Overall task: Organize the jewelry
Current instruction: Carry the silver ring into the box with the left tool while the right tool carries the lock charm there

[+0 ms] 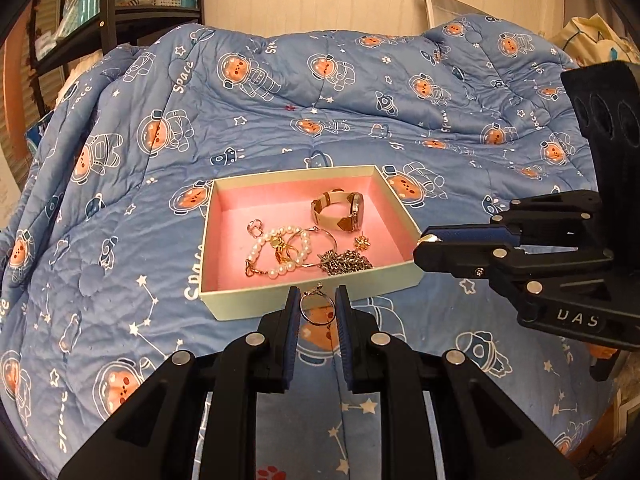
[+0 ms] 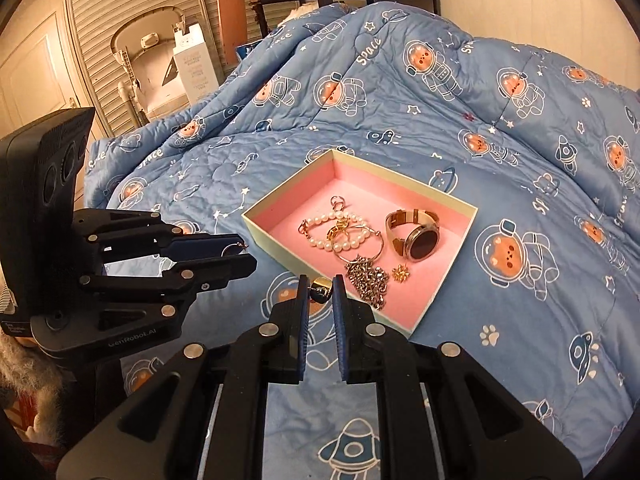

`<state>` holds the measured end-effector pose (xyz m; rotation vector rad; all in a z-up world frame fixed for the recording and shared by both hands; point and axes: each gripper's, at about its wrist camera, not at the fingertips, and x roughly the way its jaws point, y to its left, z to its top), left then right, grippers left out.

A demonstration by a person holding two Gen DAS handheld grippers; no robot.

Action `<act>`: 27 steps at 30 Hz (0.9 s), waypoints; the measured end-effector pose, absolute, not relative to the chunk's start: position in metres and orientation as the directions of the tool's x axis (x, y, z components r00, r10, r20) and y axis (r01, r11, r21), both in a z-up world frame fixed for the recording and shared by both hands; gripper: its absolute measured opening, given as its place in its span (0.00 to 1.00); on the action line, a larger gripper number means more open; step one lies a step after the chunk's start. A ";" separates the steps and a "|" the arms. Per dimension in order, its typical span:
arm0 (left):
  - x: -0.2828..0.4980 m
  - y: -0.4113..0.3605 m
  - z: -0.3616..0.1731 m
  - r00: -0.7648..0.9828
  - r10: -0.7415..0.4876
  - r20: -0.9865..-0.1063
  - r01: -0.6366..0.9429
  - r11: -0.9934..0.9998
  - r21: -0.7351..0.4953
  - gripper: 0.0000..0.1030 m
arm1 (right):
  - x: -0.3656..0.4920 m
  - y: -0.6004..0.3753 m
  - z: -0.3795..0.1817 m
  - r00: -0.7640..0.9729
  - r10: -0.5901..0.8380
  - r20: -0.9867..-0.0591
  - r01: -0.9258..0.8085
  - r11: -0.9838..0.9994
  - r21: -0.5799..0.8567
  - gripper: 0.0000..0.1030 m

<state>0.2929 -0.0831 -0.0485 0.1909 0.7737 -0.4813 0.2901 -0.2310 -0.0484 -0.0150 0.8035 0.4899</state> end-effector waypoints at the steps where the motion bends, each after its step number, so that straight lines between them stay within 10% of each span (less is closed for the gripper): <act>1: 0.298 -0.084 -0.048 0.616 -0.339 -0.712 0.484 0.875 0.003 0.17 | 0.296 -0.231 -0.048 0.587 0.414 -0.696 -0.426 0.889 0.170 0.12; 27: 0.395 -0.098 -0.069 0.551 -0.244 -0.798 0.467 0.883 0.052 0.17 | 0.385 -0.212 -0.087 0.429 0.317 -0.846 -0.476 0.875 0.087 0.12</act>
